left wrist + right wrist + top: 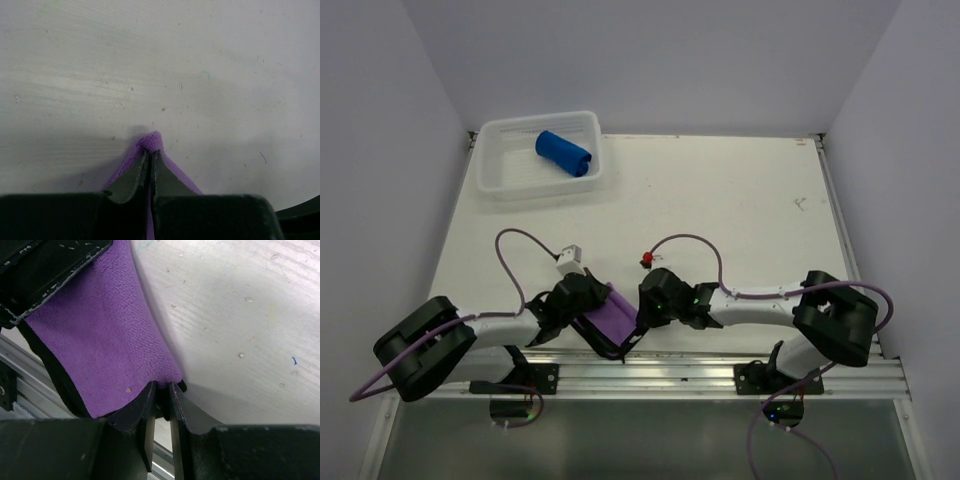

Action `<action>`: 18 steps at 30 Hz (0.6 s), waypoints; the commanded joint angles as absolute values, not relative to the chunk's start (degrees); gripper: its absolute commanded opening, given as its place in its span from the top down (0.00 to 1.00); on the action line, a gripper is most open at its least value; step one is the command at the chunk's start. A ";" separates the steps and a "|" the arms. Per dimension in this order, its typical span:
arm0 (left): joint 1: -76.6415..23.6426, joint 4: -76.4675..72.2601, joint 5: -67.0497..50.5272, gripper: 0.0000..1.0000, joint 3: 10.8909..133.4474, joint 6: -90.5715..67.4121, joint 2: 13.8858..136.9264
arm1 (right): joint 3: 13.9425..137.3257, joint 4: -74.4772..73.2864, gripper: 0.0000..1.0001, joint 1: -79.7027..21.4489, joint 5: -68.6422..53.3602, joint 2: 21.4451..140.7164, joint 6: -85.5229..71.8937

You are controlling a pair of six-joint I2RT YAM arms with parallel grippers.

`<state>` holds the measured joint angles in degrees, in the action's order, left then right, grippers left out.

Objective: Roll the towels
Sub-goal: Roll the towel

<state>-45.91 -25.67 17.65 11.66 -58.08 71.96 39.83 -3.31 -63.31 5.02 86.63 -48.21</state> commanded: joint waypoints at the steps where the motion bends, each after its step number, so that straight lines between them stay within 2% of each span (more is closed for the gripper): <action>1: -46.06 -20.57 20.74 1.00 10.37 -58.18 70.67 | 38.41 -3.43 0.80 -64.60 5.27 87.98 -48.78; 5: -46.05 -18.73 19.78 1.00 11.60 -57.40 69.52 | 39.28 -3.95 0.80 -65.82 6.23 89.21 -48.78; 8: -46.05 -16.44 19.08 0.84 13.18 -56.52 67.24 | 40.42 -5.36 0.80 -66.97 7.90 90.26 -48.69; 9: -46.05 -15.30 18.99 0.75 14.14 -55.82 65.84 | 40.78 -6.14 0.80 -67.23 8.35 90.44 -48.69; 11: -46.05 -13.63 18.98 0.72 15.46 -55.20 64.52 | 41.74 -7.03 0.80 -68.11 9.49 91.23 -48.69; 15: -45.97 -8.37 19.60 0.57 19.68 -53.97 62.76 | 43.06 -9.58 0.80 -69.52 12.99 92.02 -49.22; 18: -46.05 -4.94 19.34 0.53 21.53 -54.23 62.49 | 43.68 -11.07 0.81 -70.57 15.28 92.20 -49.92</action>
